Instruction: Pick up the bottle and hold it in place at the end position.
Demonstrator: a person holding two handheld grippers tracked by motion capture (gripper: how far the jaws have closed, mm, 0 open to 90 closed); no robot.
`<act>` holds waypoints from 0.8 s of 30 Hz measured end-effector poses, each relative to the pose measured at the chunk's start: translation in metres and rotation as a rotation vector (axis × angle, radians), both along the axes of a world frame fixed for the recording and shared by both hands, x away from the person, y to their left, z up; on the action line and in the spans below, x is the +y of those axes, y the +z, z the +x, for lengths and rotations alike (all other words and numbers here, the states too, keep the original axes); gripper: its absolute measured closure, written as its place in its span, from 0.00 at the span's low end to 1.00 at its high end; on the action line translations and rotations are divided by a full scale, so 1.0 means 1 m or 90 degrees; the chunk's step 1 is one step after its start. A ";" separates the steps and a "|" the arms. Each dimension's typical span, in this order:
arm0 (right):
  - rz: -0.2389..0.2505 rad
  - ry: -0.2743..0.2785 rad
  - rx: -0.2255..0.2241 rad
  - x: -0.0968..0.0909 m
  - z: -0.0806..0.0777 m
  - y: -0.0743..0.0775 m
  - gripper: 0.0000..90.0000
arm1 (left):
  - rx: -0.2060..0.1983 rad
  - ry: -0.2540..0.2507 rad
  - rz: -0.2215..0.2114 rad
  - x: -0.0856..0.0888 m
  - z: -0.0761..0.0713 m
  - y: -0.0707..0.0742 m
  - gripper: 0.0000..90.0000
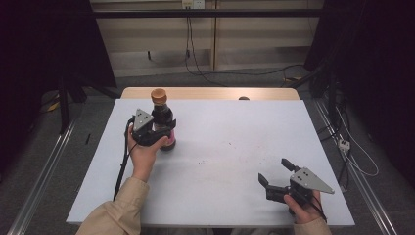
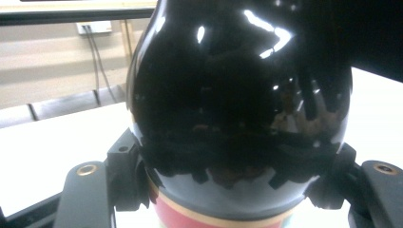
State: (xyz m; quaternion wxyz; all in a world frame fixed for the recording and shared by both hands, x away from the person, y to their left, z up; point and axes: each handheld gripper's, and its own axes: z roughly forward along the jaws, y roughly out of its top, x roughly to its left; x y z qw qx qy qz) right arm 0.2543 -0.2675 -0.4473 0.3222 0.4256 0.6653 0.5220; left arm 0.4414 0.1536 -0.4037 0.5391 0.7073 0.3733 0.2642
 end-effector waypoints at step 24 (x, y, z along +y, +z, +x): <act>0.001 0.001 -0.004 -0.002 -0.001 0.000 0.05 | 0.002 -0.102 -0.012 -0.054 0.001 0.010 0.34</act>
